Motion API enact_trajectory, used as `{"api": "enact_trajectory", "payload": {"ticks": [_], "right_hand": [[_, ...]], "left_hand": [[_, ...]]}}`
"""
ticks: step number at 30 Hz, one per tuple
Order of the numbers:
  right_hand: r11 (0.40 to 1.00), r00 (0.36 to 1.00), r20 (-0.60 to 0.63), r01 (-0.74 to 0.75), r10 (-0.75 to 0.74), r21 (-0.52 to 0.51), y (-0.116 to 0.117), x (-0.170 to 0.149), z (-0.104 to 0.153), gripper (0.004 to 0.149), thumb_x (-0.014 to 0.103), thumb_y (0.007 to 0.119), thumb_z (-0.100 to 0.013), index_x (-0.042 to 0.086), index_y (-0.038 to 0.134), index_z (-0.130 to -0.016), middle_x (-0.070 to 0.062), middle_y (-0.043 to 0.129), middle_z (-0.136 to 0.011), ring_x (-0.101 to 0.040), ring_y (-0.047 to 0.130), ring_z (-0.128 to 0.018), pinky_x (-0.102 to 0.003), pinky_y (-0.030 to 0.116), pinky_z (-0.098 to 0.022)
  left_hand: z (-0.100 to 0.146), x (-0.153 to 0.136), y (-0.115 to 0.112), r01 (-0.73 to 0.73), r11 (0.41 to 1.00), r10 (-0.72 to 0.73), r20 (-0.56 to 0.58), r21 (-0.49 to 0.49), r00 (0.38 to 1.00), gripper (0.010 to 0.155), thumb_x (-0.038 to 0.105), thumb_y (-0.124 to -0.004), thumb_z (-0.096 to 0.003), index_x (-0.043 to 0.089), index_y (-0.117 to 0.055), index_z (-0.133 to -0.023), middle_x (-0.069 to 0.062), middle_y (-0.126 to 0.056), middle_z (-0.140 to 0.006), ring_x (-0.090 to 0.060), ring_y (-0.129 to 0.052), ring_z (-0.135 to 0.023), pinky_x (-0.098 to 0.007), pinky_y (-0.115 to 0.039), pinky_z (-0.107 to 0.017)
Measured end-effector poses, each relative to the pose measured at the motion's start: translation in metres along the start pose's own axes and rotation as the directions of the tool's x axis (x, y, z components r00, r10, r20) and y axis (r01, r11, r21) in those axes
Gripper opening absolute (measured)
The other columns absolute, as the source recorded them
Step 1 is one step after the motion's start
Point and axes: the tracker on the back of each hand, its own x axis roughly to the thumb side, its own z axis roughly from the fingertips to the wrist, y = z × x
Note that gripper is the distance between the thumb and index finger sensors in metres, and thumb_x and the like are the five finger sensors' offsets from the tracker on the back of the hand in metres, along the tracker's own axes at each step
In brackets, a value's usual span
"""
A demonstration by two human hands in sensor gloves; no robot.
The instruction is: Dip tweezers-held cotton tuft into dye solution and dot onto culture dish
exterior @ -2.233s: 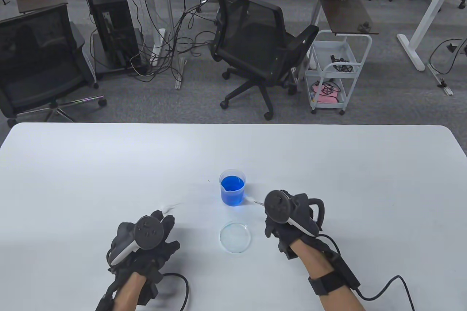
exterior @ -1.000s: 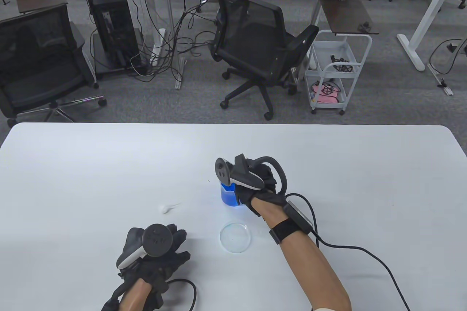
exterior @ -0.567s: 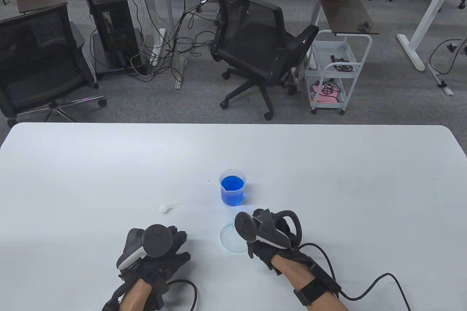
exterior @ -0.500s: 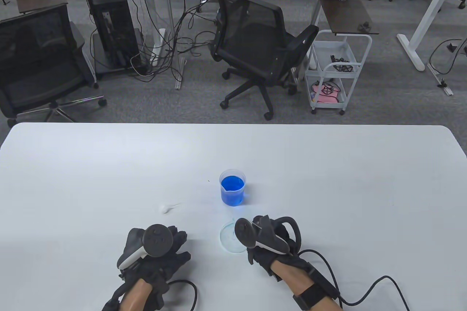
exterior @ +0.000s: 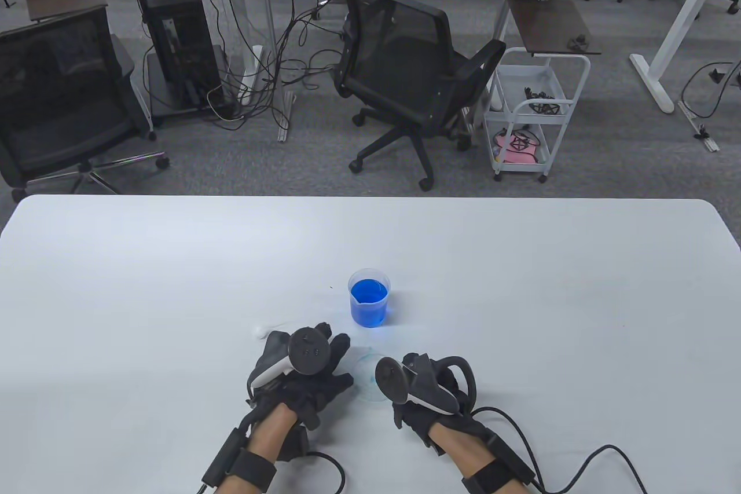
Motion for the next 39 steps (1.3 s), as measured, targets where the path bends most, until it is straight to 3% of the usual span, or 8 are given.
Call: {"api": "enact_trajectory", "payload": {"ticks": [3,10,14,21,24,33,39], "right_hand": [[0.997,0.999,-0.024,0.022,-0.024,-0.079,-0.010,-0.004,-0.002,0.040,0.028,0.092,-0.026,0.000,0.107,-0.050,-0.025,0.102,-0.056,-0.016,0.098,-0.019,-0.031,0.088,-0.005],[0.997,0.997,-0.016,-0.069,0.070,0.027,0.015,0.002,-0.010,0.040,0.028,0.092,-0.026,0.000,0.107,-0.051,-0.024,0.102,-0.056,-0.016,0.098,-0.019,-0.031,0.089,-0.005],[0.995,0.996,-0.009,-0.091,0.091,0.028,0.021,0.004,-0.010,0.040,0.028,0.092,-0.026,0.000,0.107,-0.050,-0.024,0.102,-0.056,-0.016,0.098,-0.019,-0.031,0.088,-0.005],[0.994,0.997,-0.063,-0.052,0.046,-0.096,0.000,-0.006,-0.009,0.040,0.028,0.092,-0.026,0.000,0.107,-0.050,-0.024,0.102,-0.055,-0.016,0.098,-0.018,-0.031,0.088,-0.004],[0.995,0.996,-0.077,-0.054,0.048,-0.082,-0.003,-0.010,-0.009,0.040,0.028,0.092,-0.026,0.000,0.107,-0.050,-0.024,0.102,-0.056,-0.016,0.098,-0.018,-0.031,0.088,-0.005],[0.990,0.989,-0.044,-0.139,0.139,0.013,0.027,-0.001,-0.014,0.040,0.028,0.092,-0.026,0.000,0.107,-0.050,-0.024,0.102,-0.055,-0.016,0.097,-0.019,-0.031,0.088,-0.005],[0.994,0.992,-0.079,-0.099,0.095,-0.042,0.004,-0.010,-0.008,0.040,0.028,0.092,-0.026,0.000,0.107,-0.050,-0.024,0.102,-0.055,-0.016,0.097,-0.018,-0.031,0.088,-0.004]], "left_hand": [[-0.007,0.000,-0.010,0.021,0.999,-0.021,-0.007,-0.050,1.000,0.073,0.044,-0.073,-0.0622,0.024,-0.028,-0.117,-0.024,-0.006,-0.122,-0.053,-0.003,-0.104,-0.077,-0.010,-0.063],[-0.009,0.003,-0.017,0.030,0.996,-0.032,-0.018,-0.082,0.999,0.071,0.045,-0.069,-0.0621,0.024,-0.029,-0.117,-0.024,-0.006,-0.123,-0.053,-0.002,-0.104,-0.078,-0.008,-0.063],[-0.008,0.007,-0.017,0.061,0.995,-0.063,-0.019,-0.081,0.998,0.070,0.044,-0.068,-0.0621,0.023,-0.030,-0.117,-0.024,-0.009,-0.123,-0.054,-0.004,-0.104,-0.078,-0.009,-0.063],[-0.007,0.007,-0.018,0.047,0.994,-0.050,-0.027,-0.099,0.998,0.070,0.043,-0.066,-0.0624,0.022,-0.028,-0.117,-0.025,-0.012,-0.123,-0.055,-0.006,-0.104,-0.078,-0.010,-0.063],[-0.007,0.007,-0.018,0.045,0.994,-0.048,-0.028,-0.103,0.998,0.070,0.043,-0.066,-0.0624,0.021,-0.027,-0.117,-0.025,-0.012,-0.123,-0.055,-0.006,-0.104,-0.078,-0.011,-0.063],[-0.008,0.007,-0.017,0.034,0.993,-0.037,-0.031,-0.113,0.999,0.070,0.043,-0.066,-0.0626,0.021,-0.027,-0.117,-0.025,-0.013,-0.123,-0.055,-0.007,-0.104,-0.078,-0.011,-0.064],[-0.008,0.007,-0.017,0.033,0.993,-0.038,-0.038,-0.117,0.999,0.070,0.043,-0.066,-0.0625,0.022,-0.027,-0.117,-0.025,-0.013,-0.123,-0.055,-0.007,-0.104,-0.078,-0.012,-0.064]]}}
